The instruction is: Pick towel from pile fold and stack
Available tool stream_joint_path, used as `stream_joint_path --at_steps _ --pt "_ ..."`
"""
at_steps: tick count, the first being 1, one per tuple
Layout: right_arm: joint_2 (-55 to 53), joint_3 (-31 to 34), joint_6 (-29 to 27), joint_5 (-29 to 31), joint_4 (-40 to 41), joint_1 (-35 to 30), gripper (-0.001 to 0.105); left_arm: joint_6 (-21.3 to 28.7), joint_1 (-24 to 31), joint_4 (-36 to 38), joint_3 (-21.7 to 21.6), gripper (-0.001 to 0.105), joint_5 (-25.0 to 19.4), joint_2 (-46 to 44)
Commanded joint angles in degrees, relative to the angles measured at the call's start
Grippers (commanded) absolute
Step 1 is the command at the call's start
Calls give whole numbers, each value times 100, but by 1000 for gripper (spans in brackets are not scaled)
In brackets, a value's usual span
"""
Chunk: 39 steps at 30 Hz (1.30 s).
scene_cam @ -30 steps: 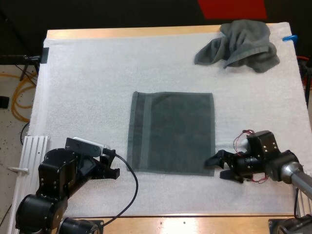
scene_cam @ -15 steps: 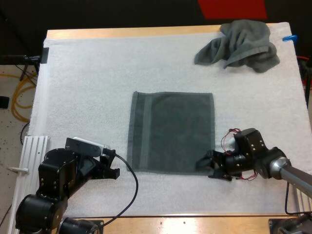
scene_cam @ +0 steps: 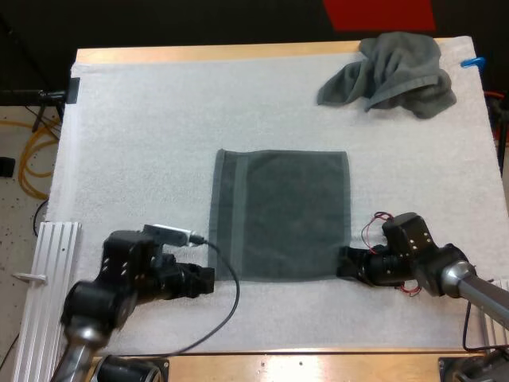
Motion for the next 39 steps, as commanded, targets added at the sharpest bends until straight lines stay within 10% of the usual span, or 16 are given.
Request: stream_joint_path --at_steps 1,18,26,39 --pt "-122 11 -69 84 54 4 0 -35 -2 -180 16 51 87 229" --pt "-340 11 -69 90 53 4 0 -22 -2 -1635 14 49 310 3534" --pt "-340 11 -69 90 53 4 0 -8 -2 -1794 14 0 465 3624" --pt "-1289 11 -153 184 955 88 0 588 -2 -484 -1 0 920 2761"
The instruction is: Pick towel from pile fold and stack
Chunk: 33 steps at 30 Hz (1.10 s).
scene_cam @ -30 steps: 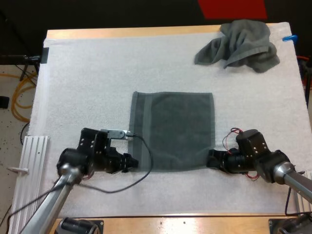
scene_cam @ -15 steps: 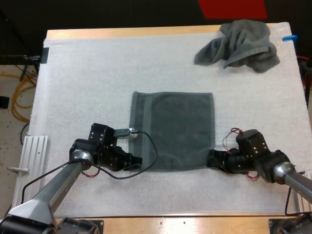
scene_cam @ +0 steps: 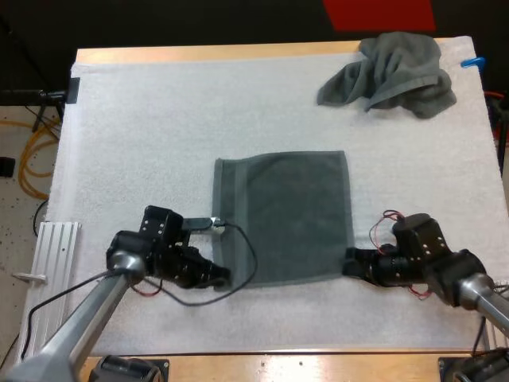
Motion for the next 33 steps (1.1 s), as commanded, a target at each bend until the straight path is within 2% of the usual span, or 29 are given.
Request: stream_joint_path --at_steps 1,3,7,10,13,18,21,25,30,33 --pt "-236 2 -48 70 262 85 0 150 -16 457 -5 0 78 -298" --pt "-599 2 -10 204 589 299 0 201 -16 827 5 0 78 -724" --pt "-894 2 387 627 728 612 0 99 -14 726 50 0 77 -1093" --pt "-859 2 851 1012 332 656 0 -285 49 56 63 0 63 -971" --pt "-694 2 1208 1263 -346 655 0 -771 229 -744 63 0 235 -683" --pt "-3 -14 1887 1349 -1609 330 0 -1684 759 -2396 63 0 1088 117" --pt "487 -46 2115 1348 -2293 -18 0 -2100 977 -3235 63 0 1329 621" --pt "1086 -248 2198 1255 -2747 -368 0 -2479 1124 -4033 34 0 1519 1197" --pt "1917 -794 2184 1050 -3127 -620 0 -2908 1238 -5065 -124 0 1504 1742" --pt "2260 -1113 2185 1060 -3241 -680 0 -2974 1252 -5425 -280 0 1434 1935"
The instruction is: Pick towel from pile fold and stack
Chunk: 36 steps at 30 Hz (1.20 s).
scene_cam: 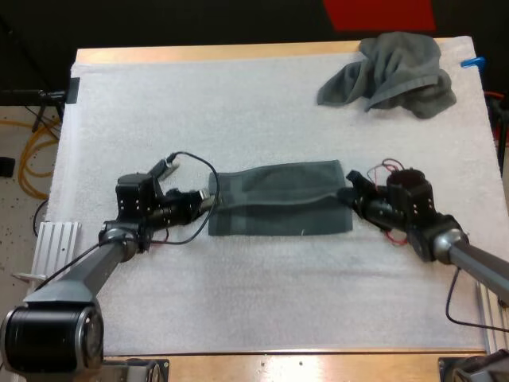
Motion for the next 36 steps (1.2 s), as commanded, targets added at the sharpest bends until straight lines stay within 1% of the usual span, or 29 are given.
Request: stream_joint_path --at_steps 1,5,10,13,14,15,16,18,19,20,21,22,24,26,28,31,33,34,36 --pt "99 -172 -21 -65 -93 -41 0 -63 6 -227 -95 0 -18 36" --pt "472 -556 -56 -75 -93 -40 0 -62 6 -228 -242 0 -92 255" --pt "662 -751 -56 -199 -92 -40 0 2 6 -265 -268 0 -166 307" --pt "709 -773 -56 -293 -82 -40 3 16 6 -265 -274 6 -337 307" --pt "710 -773 -56 -292 -82 -40 9 18 6 -265 -274 11 -357 307" --pt "710 -773 -56 -292 -82 -40 15 16 6 -265 -274 19 -365 307" --pt "710 -774 -56 -292 -83 -40 22 4 6 -265 -289 23 -378 307" --pt "710 -793 -56 -235 -155 -40 43 -9 6 -265 -319 40 -393 307" --pt "710 -792 -56 -233 -225 -40 48 -15 6 -265 -341 43 -393 307" --pt "710 -792 -58 -233 -369 -40 58 -13 6 -265 -395 47 -393 307" --pt "710 -792 -88 -233 -585 -40 65 -13 6 -265 -462 47 -393 307" --pt "710 -792 -140 -219 -677 -40 67 -12 6 -265 -527 47 -393 307" --pt "710 -792 -434 -194 -1224 -40 67 99 6 -277 -734 47 -381 296" --pt "709 -792 -521 -196 -1518 -40 67 249 6 -262 -908 47 -349 236" --pt "658 -792 -589 -196 -1617 -40 67 437 6 -261 -1055 47 -262 114" --pt "454 -792 -1049 -229 -1375 -40 67 783 6 -179 -1159 47 -223 -294" --pt "176 -792 -1525 -164 -969 -40 67 1009 6 -134 -1158 49 -223 -686" --pt "84 -792 -1677 -112 -773 -40 67 1035 6 -94 -1158 52 -223 -771" --pt "-278 -792 -2050 45 -198 -40 67 1063 6 142 -1158 65 -234 -1235"
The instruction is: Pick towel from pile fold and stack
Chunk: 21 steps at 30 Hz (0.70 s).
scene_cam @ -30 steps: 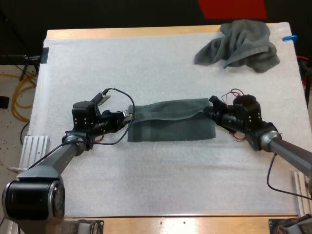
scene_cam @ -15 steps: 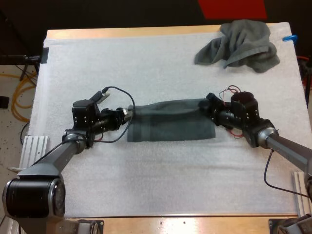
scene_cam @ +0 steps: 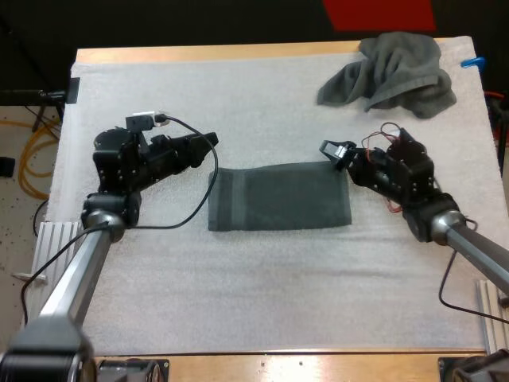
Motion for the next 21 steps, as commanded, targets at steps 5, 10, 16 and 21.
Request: stream_joint_path --at_steps 5,10,16,21 --pt "-1049 -42 -1029 385 1597 -40 67 189 6 816 -49 71 67 -1029" --pt "-1912 -42 -1625 672 2947 -40 67 737 6 2054 -49 71 -319 -1872" --pt "-2807 -42 -1848 917 4395 -40 67 1314 6 3769 -49 71 -567 -2769" --pt "-3024 -42 -1872 1192 5215 -40 67 1536 6 4792 -49 71 -923 -3180"
